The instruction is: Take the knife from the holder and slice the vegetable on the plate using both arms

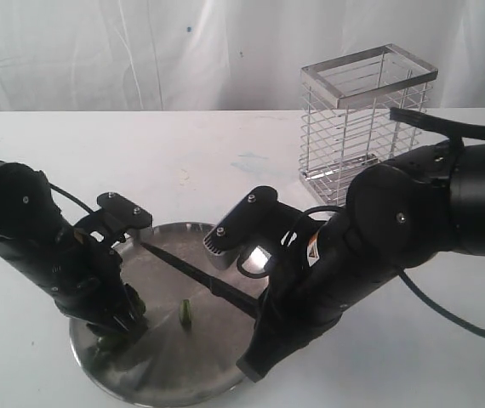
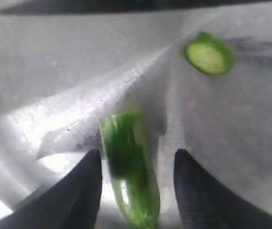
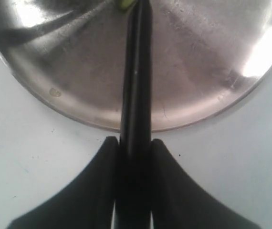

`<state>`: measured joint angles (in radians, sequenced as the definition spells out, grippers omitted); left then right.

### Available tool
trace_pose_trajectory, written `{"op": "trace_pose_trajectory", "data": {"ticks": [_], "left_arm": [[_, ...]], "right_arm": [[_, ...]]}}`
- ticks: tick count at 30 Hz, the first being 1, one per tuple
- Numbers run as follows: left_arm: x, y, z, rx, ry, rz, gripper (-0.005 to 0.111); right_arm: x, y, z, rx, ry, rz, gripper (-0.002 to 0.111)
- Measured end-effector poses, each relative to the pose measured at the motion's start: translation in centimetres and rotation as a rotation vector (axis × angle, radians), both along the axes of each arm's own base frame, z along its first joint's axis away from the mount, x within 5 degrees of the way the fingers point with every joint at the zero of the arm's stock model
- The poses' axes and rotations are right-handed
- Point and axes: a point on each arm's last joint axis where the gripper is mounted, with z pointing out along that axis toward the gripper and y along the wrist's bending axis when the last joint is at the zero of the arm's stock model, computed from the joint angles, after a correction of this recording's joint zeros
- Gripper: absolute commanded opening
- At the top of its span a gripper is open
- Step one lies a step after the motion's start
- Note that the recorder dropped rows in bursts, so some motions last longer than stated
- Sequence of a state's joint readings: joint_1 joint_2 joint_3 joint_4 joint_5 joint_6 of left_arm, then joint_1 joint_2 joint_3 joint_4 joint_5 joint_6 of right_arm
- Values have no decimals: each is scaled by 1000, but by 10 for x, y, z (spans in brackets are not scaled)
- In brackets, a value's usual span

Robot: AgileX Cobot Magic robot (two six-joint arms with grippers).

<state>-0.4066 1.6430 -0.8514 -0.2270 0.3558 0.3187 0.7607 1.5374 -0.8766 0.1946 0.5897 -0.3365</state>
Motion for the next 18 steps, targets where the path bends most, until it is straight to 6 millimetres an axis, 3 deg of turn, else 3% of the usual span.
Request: {"op": "trace_pose_trajectory", "data": {"ticks": [10,18], "left_arm": [[-4,9,55,58,-101,-57,51],[-14,27,69,197,-102,9,51]], "right_arm": [[-4,-1,-1,-26,28,23,0],[-14,13,0,9,16,78,0]]}}
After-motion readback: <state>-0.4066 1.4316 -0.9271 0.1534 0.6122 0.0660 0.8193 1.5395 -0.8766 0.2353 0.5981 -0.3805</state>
